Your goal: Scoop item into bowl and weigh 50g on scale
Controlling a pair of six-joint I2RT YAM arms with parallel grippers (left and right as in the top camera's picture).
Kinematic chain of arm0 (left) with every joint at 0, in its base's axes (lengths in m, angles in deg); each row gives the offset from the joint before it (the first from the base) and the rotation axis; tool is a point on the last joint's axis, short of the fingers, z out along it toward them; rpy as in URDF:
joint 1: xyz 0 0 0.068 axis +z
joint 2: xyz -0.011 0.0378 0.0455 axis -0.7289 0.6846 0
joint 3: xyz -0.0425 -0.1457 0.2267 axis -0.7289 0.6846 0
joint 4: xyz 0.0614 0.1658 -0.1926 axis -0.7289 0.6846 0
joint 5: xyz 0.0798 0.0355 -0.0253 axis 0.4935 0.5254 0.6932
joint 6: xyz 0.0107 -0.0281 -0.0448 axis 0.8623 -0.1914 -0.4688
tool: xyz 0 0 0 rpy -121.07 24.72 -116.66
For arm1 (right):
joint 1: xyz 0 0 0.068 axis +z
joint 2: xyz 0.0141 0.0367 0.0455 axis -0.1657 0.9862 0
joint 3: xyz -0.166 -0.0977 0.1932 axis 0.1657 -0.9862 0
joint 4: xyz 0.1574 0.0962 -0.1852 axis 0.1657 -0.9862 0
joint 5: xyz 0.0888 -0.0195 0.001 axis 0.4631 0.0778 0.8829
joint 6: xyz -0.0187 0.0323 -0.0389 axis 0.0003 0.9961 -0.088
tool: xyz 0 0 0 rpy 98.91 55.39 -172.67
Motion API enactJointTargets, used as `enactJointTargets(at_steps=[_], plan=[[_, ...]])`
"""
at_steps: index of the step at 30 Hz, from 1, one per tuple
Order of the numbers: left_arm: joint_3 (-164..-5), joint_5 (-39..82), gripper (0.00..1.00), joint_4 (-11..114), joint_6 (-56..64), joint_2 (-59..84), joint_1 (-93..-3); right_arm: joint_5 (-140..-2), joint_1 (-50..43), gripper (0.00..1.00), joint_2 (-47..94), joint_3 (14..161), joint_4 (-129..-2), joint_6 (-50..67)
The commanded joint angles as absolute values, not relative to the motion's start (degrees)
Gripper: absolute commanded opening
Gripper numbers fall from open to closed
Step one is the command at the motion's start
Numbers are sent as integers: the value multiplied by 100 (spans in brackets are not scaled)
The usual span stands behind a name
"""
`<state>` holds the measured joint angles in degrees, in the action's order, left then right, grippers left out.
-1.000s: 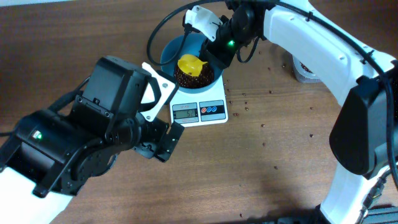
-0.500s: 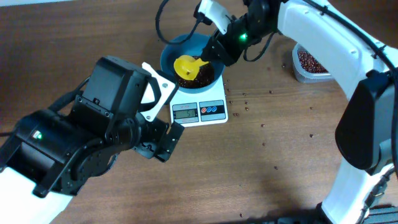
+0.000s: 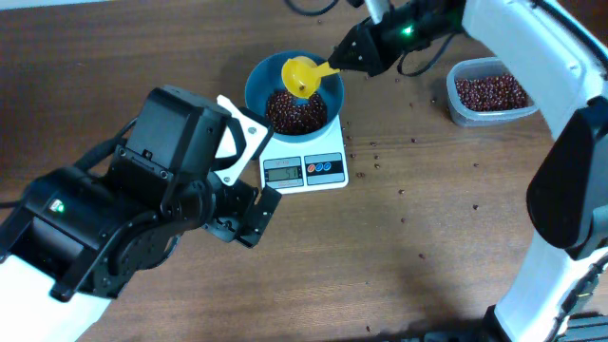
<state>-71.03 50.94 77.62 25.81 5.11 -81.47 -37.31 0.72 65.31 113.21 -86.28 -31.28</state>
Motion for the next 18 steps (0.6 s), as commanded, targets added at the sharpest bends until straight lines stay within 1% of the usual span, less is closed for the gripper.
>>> enactJointTargets(at_steps=[1,5,9,18], plan=[[-7206,5134,99,7753,2629,490,-8123,-4706,481,4,6487,11436,-8604,-3814],[-7206,5131,99,7753,2629,490,-8123,-5637,890,4,6522,11434,-8432,-3849],[-7206,5131,99,7753,2629,490,-8123,-5843,1034,4,6778,11430,-8331,-3952],[-7206,5131,99,7753,2629,490,-8123,-6621,1108,4,6780,11430,-8032,-3954]])
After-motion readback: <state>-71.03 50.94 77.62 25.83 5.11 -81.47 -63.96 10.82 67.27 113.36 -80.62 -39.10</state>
